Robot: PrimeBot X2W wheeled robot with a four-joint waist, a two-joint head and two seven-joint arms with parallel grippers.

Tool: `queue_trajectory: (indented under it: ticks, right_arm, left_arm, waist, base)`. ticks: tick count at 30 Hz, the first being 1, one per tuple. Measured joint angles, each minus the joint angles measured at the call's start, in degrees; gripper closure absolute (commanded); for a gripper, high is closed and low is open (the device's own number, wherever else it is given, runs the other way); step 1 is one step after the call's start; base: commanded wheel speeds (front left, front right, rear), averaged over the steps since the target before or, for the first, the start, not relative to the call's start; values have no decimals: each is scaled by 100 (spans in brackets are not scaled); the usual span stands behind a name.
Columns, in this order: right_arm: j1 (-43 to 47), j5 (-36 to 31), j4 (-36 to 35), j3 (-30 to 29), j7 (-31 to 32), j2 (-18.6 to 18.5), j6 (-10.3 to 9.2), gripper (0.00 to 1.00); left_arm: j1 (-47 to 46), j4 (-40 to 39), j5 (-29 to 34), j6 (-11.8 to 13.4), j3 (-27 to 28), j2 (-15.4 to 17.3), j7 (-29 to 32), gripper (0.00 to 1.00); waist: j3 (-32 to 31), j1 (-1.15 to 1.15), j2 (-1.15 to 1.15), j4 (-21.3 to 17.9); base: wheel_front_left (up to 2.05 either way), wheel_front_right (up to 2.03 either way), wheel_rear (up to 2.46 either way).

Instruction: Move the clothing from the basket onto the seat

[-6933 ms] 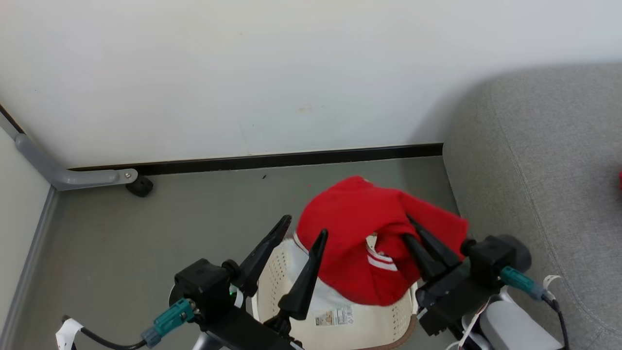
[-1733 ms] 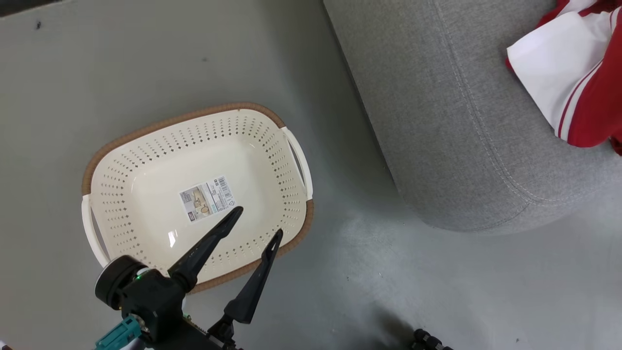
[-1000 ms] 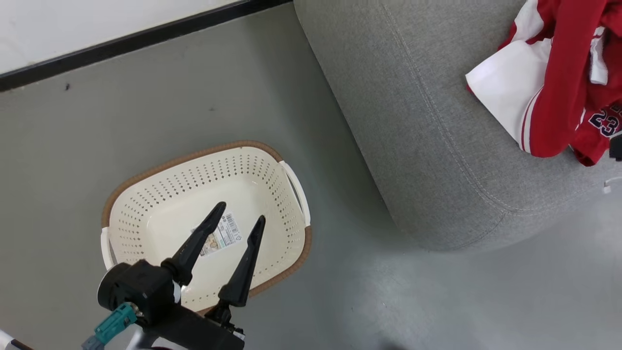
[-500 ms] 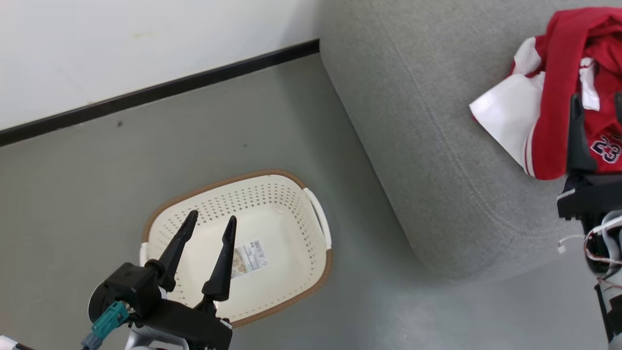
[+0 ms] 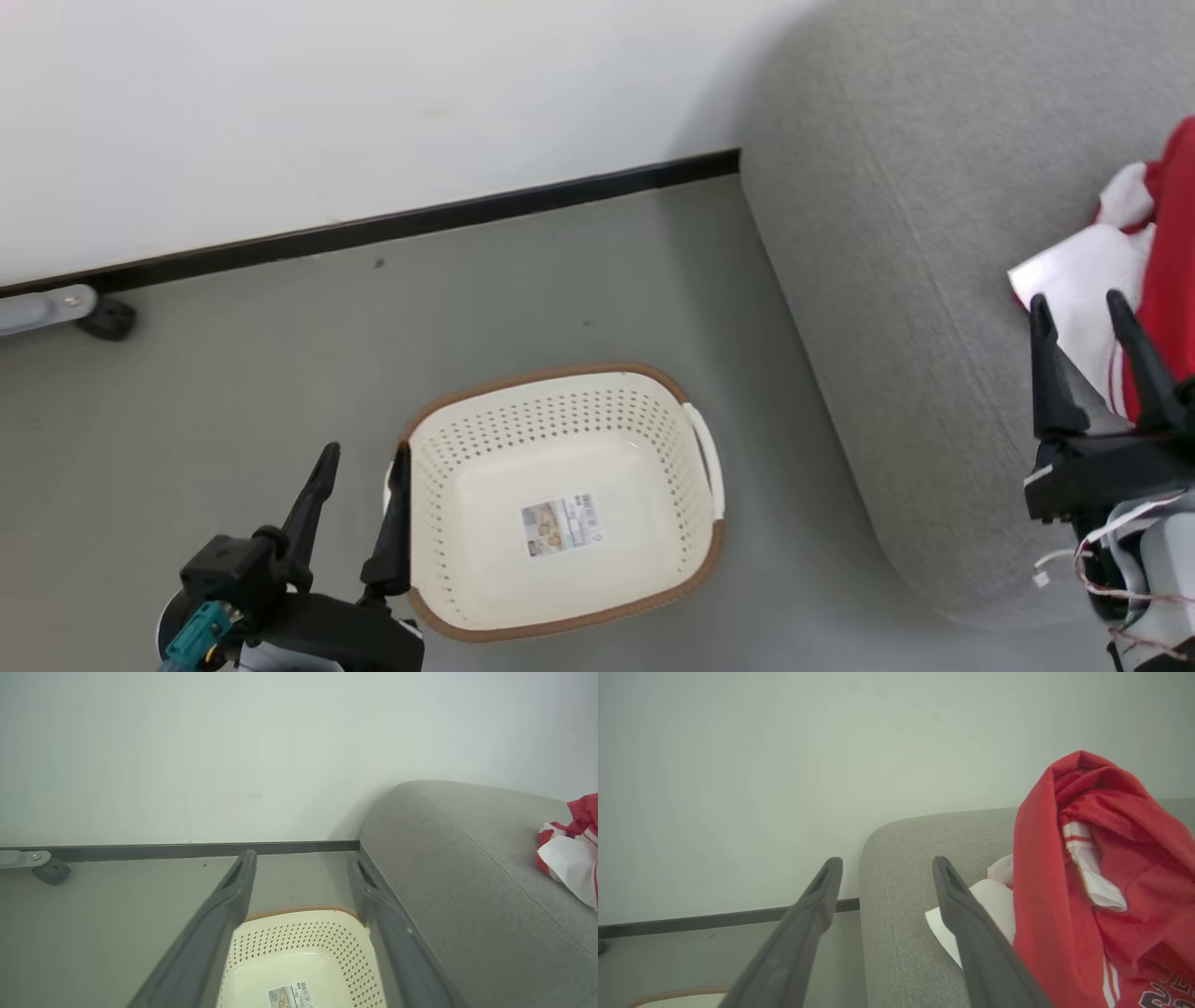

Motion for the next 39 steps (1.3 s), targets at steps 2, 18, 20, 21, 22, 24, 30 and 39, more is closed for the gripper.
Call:
queue_trajectory:
  ticks: [2, 18, 20, 21, 22, 24, 30, 39]
  right_arm:
    - [99, -22, -13, 38, 0, 33, 0, 0]
    - [560, -137, -44, 482, 0, 516, 7, 0]
    - [617, -137, -24, 506, 1, 537, 8, 0]
    - [634, -137, -12, 506, 1, 539, 8, 0]
    - [656, -136, -12, 508, 1, 542, 8, 0]
    - [698, -137, 0, 525, 1, 559, 8, 0]
    - [724, -137, 26, 591, 1, 620, 9, 0]
    - [806, -137, 46, 625, 1, 638, 25, 0]
  left_arm:
    - [44, 97, -69, 0, 63, 1, -42, 0]
    - [211, 810, -241, 5, 553, 10, -210, 0]
    - [222, 884, -248, 8, 604, 8, -248, 0]
    - [223, 926, -250, 8, 638, 9, -248, 0]
    - [223, 973, -258, 8, 672, 11, -248, 0]
    - [225, 1068, -266, 8, 748, 21, -256, 0]
    - [440, 961, -238, 108, 767, -110, -274, 0]
    - [554, 875, -181, 159, 856, -191, -299, 0]
  waist:
    - [-78, 0, 0, 127]
    - [-692, 0, 0, 738]
    - [-732, 0, 0, 776]
    - [-749, 1, 0, 793]
    - [-765, 1, 0, 810]
    - [-796, 0, 0, 836]
    - [-864, 1, 1, 877]
    - [-941, 0, 1, 907]
  base:
    - [0, 0, 0]
    - [0, 0, 0]
    - [0, 0, 0]
    - [0, 0, 0]
    - [0, 0, 0]
    - [0, 0, 0]
    - [0, 0, 0]
    - [0, 0, 0]
